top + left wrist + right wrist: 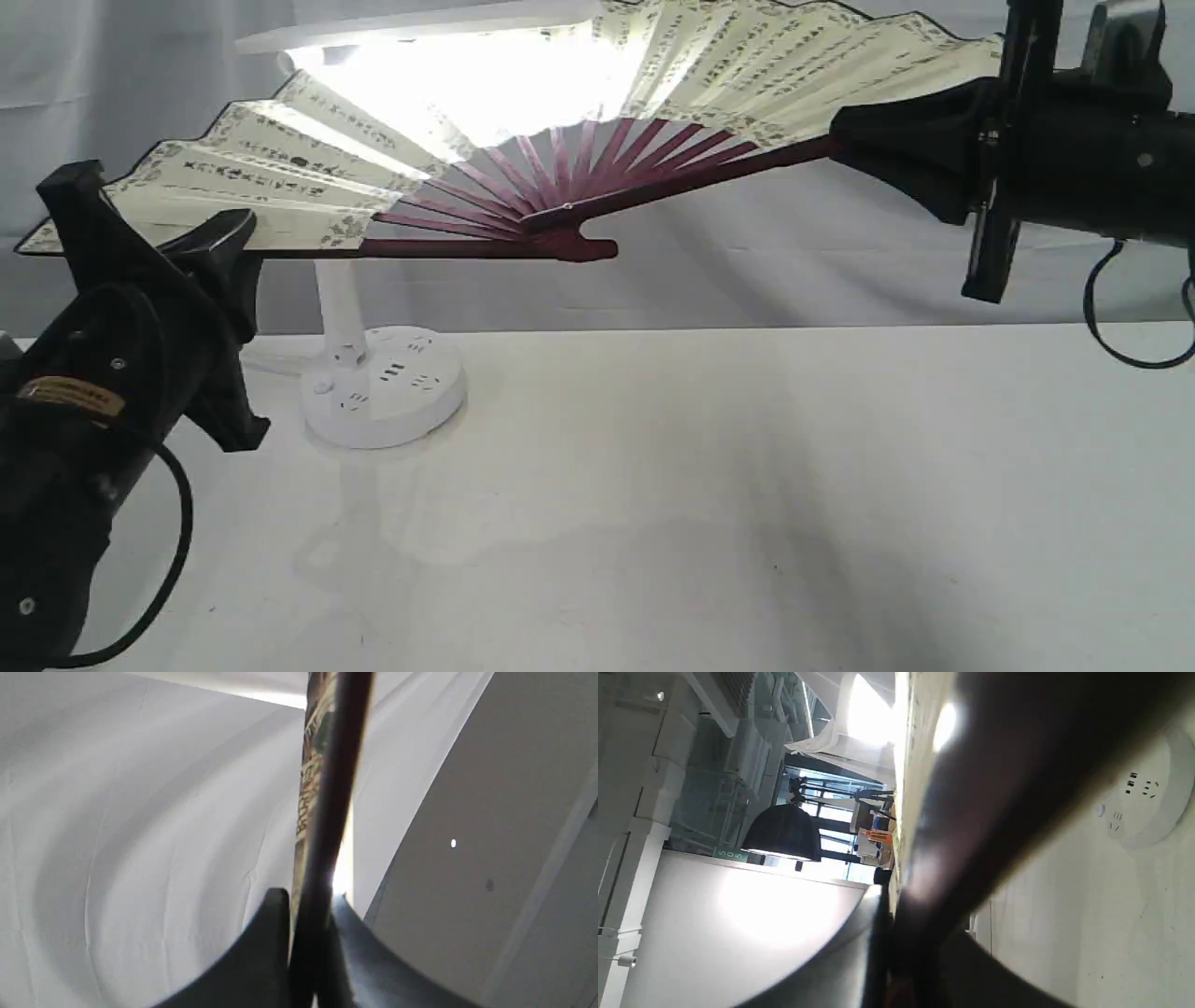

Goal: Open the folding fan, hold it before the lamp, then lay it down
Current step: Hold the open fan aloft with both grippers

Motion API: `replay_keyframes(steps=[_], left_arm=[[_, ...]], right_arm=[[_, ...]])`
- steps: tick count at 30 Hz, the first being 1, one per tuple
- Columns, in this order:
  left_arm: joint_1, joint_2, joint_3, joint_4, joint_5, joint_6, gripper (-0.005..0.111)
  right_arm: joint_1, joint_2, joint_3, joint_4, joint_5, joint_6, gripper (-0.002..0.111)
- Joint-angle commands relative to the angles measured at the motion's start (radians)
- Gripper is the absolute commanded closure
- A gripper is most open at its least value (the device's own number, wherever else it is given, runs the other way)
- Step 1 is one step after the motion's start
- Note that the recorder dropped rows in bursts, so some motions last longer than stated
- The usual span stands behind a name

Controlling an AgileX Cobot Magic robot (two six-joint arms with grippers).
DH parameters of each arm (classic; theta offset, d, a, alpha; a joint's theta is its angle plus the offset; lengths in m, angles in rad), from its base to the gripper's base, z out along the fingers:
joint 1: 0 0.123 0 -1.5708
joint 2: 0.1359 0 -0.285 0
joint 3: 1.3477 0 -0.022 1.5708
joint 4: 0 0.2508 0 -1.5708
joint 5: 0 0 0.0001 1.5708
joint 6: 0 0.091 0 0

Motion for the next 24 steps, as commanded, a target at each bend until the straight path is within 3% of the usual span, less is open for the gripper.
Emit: replay_keyframes(steps=[1, 24], left_arm=[[0.048, -0.011, 0.001, -0.235, -0.063, -0.040, 0.106], [0.048, -0.011, 0.001, -0.238, -0.063, -0.035, 0.106]], right_arm=[[-0.038, -0.012, -0.003, 0.004, -0.053, -0.030, 0.108], [-0.038, -0.012, -0.003, 0.004, -0.053, -0.037, 0.108]])
